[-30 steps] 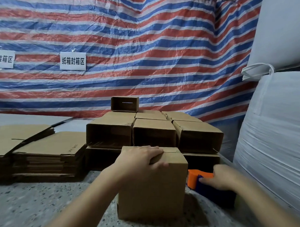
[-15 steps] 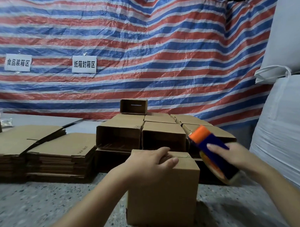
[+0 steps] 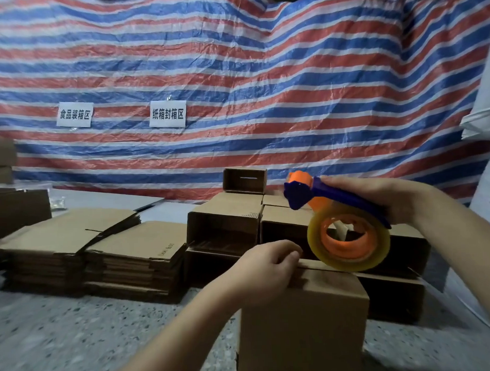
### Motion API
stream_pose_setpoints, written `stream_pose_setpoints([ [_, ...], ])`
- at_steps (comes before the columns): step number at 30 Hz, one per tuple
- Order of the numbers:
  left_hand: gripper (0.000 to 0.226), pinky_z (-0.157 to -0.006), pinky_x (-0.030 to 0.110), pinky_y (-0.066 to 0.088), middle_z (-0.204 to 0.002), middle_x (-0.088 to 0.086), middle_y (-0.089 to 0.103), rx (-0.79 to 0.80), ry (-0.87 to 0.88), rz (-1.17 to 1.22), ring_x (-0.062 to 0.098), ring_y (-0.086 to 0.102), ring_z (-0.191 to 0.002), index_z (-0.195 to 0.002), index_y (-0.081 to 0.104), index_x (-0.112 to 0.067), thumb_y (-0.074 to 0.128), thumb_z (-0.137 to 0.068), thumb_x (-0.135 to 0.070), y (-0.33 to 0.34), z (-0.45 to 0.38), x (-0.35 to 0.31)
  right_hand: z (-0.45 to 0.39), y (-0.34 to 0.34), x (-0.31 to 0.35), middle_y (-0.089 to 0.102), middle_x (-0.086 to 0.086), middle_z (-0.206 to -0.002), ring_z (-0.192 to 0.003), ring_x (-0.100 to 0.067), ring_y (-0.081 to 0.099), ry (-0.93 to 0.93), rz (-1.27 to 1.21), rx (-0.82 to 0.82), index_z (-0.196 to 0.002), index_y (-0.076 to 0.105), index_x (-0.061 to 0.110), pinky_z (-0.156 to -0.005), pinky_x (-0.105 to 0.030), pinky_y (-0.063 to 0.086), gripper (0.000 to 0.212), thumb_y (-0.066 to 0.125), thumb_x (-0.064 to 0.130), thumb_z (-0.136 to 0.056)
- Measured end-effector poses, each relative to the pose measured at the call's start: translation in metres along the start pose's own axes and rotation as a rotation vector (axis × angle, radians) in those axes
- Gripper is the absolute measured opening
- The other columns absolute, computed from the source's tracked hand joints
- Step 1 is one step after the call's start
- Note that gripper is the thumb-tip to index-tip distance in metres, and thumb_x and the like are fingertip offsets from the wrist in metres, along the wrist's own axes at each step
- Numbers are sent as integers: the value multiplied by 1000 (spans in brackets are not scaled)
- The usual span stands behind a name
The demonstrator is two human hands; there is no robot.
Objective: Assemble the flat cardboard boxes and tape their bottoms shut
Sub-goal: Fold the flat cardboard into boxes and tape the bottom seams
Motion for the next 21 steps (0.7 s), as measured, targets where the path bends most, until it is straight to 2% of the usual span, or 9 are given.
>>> stream_pose_setpoints([
  [2, 26, -90, 22, 48, -115, -14, 67, -92, -3, 135, -2, 60, -106, -121, 63, -34, 43, -103, -35, -2, -1, 3, -4, 7, -1, 78, -9, -87, -66, -20, 74, 30, 27, 41, -114, 64, 15, -54, -28, 56, 85, 75, 72, -51],
  [5, 26, -83, 24, 54, -101, -3, 74, -281, -123, 533, 4, 70, -93, -107, 68, -22, 42, -104, -24, -8, -3, 5, -8, 12, -4, 77, -10, -82, -61, -18, 73, 49, 2, 41, -110, 65, 13, -48, -24, 53, 77, 74, 67, -56],
  [8, 36, -86, 35, 57, -91, 2, 77, -348, -321, 803, 15, 73, -87, -100, 70, -14, 39, -104, -32, -18, -9, 2, -9, 9, -8, 77, -10, -81, -60, -17, 72, 50, -8, 52, -109, 67, 11, -47, -25, 53, 76, 74, 67, -57],
  [12, 58, -89, 42, 54, -87, 3, 77, -324, -406, 853, 20, 73, -88, -94, 72, -11, 37, -99, -57, -27, -17, -3, -9, 9, -9, 77, -10, -83, -60, -17, 72, 39, -1, 60, -108, 67, 12, -48, -24, 53, 78, 74, 68, -54],
  [14, 58, -90, 42, 54, -87, 2, 77, -298, -417, 854, 19, 74, -87, -96, 72, -12, 40, -97, -60, -26, -20, -6, -9, 10, -9, 77, -10, -82, -60, -17, 72, 36, -5, 67, -108, 67, 12, -47, -23, 52, 77, 73, 68, -55],
  [18, 32, -83, 38, 56, -86, 0, 77, -316, -426, 845, 18, 73, -87, -98, 70, -14, 48, -99, -37, -23, -23, -6, -8, 11, -7, 77, -9, -80, -59, -16, 72, 37, 16, 68, -108, 66, 13, -47, -23, 52, 76, 71, 69, -57],
  [21, 24, -76, 35, 56, -85, 2, 77, -367, -433, 889, 18, 74, -82, -98, 69, -13, 48, -98, -24, -24, -23, -5, -8, 11, -6, 78, -9, -83, -61, -17, 73, 30, 46, 61, -107, 67, 14, -49, -23, 54, 76, 70, 71, -58],
])
Point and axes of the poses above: each hand's wrist, its own z-axis away from the middle knuckle, its own y-axis out of the palm, x = y × z, the point moved 2 cm from there along -z, towards the middle knuckle
